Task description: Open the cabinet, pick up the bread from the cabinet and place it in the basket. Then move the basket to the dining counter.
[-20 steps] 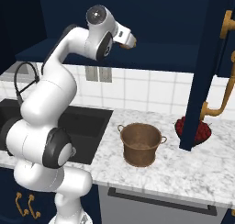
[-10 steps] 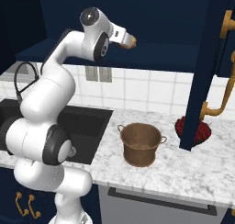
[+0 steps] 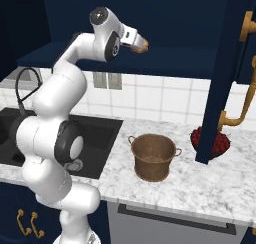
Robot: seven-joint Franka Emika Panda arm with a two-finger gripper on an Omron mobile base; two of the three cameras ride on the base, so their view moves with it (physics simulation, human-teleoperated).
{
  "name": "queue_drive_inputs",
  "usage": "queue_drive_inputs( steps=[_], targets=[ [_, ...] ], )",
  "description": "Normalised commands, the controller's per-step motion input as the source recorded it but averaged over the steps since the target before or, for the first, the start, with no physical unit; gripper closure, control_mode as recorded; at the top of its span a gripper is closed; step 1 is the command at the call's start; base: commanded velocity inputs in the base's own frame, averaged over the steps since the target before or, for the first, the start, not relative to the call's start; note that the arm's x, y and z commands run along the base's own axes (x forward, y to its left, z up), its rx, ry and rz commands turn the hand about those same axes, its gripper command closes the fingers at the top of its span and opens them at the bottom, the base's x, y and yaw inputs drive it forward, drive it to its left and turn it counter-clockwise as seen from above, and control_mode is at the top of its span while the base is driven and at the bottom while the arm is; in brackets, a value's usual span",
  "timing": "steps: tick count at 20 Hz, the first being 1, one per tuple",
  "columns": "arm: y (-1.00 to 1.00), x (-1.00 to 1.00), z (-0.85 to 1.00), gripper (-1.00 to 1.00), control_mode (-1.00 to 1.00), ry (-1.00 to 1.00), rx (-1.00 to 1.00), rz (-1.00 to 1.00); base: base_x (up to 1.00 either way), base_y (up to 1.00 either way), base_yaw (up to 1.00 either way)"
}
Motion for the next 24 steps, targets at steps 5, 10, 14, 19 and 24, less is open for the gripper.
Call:
queue_drive_inputs(
  steps=[5, 10, 14, 19, 24],
  targets=[
    [-0.34, 0.32, -0.05, -1.00, -1.00, 0.00, 0.00, 0.00, 0.00, 0.00, 0.00],
    [-0.08, 0.24, -0.17, -1.00, -1.00, 0.00, 0.00, 0.00, 0.00, 0.00, 0.00],
    [-0.04, 0.29, -0.12, -1.00, -1.00, 0.00, 0.00, 0.00, 0.00, 0.00, 0.00],
    [-0.07, 0.34, -0.13, -1.00, -1.00, 0.00, 0.00, 0.00, 0.00, 0.00, 0.00],
    [-0.04, 0.45, -0.14, -1.00, -1.00, 0.00, 0.00, 0.00, 0.00, 0.00, 0.00]
  ],
)
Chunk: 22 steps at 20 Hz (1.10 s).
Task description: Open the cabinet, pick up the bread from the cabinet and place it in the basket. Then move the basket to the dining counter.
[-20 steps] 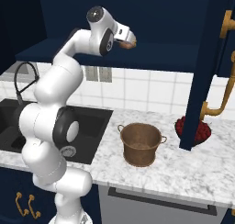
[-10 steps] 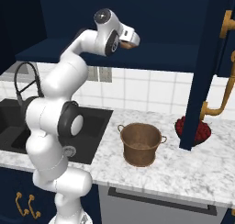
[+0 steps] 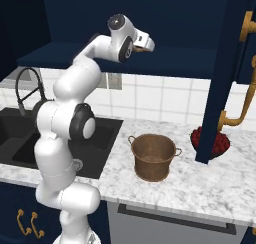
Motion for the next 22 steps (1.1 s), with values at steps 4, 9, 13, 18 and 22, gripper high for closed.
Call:
queue_drive_inputs(
  steps=[4, 9, 13, 18, 22],
  targets=[
    [-0.02, 0.38, -0.20, 1.00, -1.00, 0.00, 0.00, 0.00, 0.00, 0.00, 0.00],
    [0.00, -0.13, -0.13, 1.00, -1.00, -0.11, 0.00, 0.00, 0.00, 0.00, 0.00],
    [0.04, -1.00, -0.06, 1.00, -1.00, -0.35, 0.00, 0.03, 0.00, 0.00, 0.00],
    [0.07, -1.00, 0.10, 1.00, -1.00, -0.37, 0.00, 0.07, 0.00, 0.00, 0.00],
    [0.01, -1.00, 0.73, 1.00, -1.00, -0.01, -0.01, 0.07, 0.00, 0.00, 0.00]
  ],
)
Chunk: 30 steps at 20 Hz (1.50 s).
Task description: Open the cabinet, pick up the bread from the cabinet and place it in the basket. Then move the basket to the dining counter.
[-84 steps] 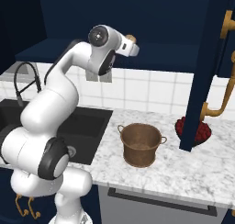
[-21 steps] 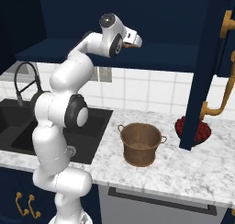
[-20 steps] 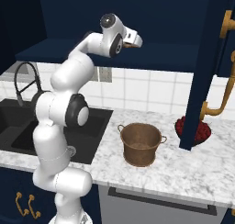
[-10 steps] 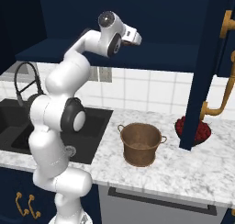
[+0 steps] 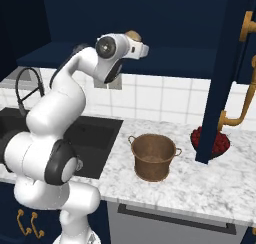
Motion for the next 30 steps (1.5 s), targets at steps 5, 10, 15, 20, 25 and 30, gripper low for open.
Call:
queue_drive_inputs(
  steps=[5, 10, 15, 20, 25, 30],
  targets=[
    [0.06, -1.00, 0.76, 1.00, -1.00, 0.00, -0.07, 0.05, 0.00, 0.00, 0.00],
    [0.06, -1.00, 0.17, 1.00, -1.00, 0.03, -0.11, 0.05, 0.00, 0.00, 0.00],
    [0.14, -1.00, -0.22, 1.00, -1.00, 0.00, -0.12, 0.05, 0.00, 0.00, 0.00],
    [0.01, -1.00, -0.59, 1.00, -1.00, 0.14, -0.11, 0.02, 0.00, 0.00, 0.00],
    [0.03, -1.00, -0.61, 1.00, -1.00, 0.36, -0.02, 0.00, 0.00, 0.00, 0.00],
    [0.02, -0.74, -0.54, 1.00, -1.00, 0.31, -0.12, 0.00, 0.00, 0.00, 0.00]
  ],
)
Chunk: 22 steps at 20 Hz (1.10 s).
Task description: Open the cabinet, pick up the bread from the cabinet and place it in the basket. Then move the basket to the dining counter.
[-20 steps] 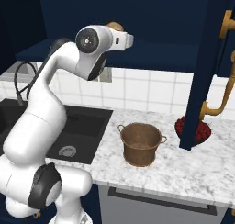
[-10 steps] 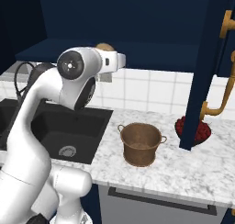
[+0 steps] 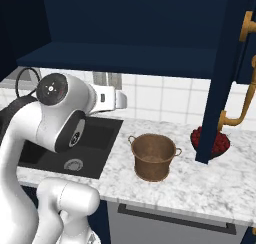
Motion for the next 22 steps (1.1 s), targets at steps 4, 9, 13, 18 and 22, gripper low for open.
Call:
queue_drive_inputs(
  steps=[4, 9, 13, 18, 22],
  targets=[
    [-0.13, 0.25, -0.64, 1.00, -1.00, 0.34, -0.11, 0.00, 0.00, 0.00, 0.00],
    [-0.31, 0.25, -0.64, 1.00, -1.00, 0.46, -0.05, 0.00, 0.00, 0.00, 0.00],
    [-0.55, 0.01, -0.38, 1.00, -1.00, 0.32, 0.03, 0.00, 0.00, 0.00, 0.00],
    [-0.49, 0.00, -0.30, 1.00, -1.00, 0.13, 0.20, 0.00, 0.00, 0.00, 0.00],
    [-0.29, 0.00, -0.55, 1.00, -1.00, 0.07, 0.19, 0.00, 0.00, 0.00, 0.00]
  ],
)
